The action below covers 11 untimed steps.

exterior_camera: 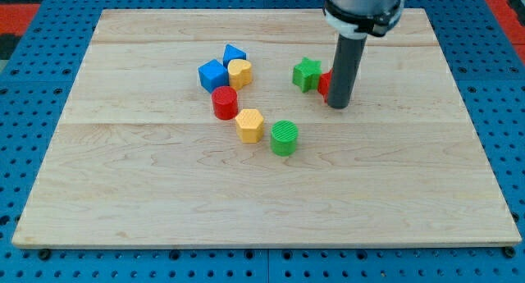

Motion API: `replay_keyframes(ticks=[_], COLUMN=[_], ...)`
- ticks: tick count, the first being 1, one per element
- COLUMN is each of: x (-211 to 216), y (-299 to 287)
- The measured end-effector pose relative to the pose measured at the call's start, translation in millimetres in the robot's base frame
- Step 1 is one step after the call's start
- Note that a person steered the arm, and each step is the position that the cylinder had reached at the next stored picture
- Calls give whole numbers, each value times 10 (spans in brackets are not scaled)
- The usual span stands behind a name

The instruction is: Move the red star to the top right of the board

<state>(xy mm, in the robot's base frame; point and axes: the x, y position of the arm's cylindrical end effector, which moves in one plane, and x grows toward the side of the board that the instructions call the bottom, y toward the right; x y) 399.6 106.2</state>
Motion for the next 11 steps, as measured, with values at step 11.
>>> replay_keyframes(ticks=[11], x=[-899], y=[531])
